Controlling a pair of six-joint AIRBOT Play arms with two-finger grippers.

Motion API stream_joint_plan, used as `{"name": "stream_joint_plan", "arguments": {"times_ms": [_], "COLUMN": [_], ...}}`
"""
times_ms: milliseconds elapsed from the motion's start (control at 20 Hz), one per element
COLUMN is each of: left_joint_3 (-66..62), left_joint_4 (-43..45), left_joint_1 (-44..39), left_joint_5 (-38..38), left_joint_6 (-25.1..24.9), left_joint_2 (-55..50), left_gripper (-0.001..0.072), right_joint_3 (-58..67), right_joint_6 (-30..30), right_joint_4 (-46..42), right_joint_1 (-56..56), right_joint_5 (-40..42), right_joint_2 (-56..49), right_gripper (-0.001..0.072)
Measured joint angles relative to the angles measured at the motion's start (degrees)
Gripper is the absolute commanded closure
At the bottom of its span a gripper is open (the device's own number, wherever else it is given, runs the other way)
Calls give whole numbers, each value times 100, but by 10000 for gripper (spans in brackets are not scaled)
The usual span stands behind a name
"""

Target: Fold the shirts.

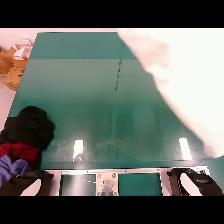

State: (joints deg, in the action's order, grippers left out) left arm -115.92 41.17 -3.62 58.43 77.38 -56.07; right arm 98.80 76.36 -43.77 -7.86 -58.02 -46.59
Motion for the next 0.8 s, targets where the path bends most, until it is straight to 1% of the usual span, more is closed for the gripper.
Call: {"name": "stream_joint_plan", "arguments": {"times_ms": [150, 250, 350, 500, 600, 650, 800], "left_joint_3": [992, 1910, 2870, 4004, 4391, 4513, 4684], "left_joint_4": [595, 839, 988, 1056, 1075, 1071, 1200], "left_joint_1": [2, 2, 2, 2, 4, 2, 2], "left_joint_5": [308, 426, 385, 52, -85, -142, -234], "left_joint_6": [199, 247, 225, 61, -24, -55, -101], "left_joint_2": [-133, -321, -629, -1318, -1832, -2076, -2509], "left_gripper": [688, 689, 689, 688, 688, 688, 688], "right_joint_3": [-776, -1447, -2072, -2627, -2802, -2844, -2811], "right_joint_6": [-125, -221, -286, -326, -337, -345, -350], "right_joint_4": [-17, -26, 11, 20, 28, 15, -66], "right_joint_1": [555, 1036, 1526, 2111, 2339, 2356, 1939], "right_joint_5": [-42, 46, 313, 634, 737, 752, 551], "right_joint_2": [-505, -977, -1569, -2583, -3198, -3377, -3587], "right_gripper": [697, 698, 698, 690, 464, 412, 407]}}
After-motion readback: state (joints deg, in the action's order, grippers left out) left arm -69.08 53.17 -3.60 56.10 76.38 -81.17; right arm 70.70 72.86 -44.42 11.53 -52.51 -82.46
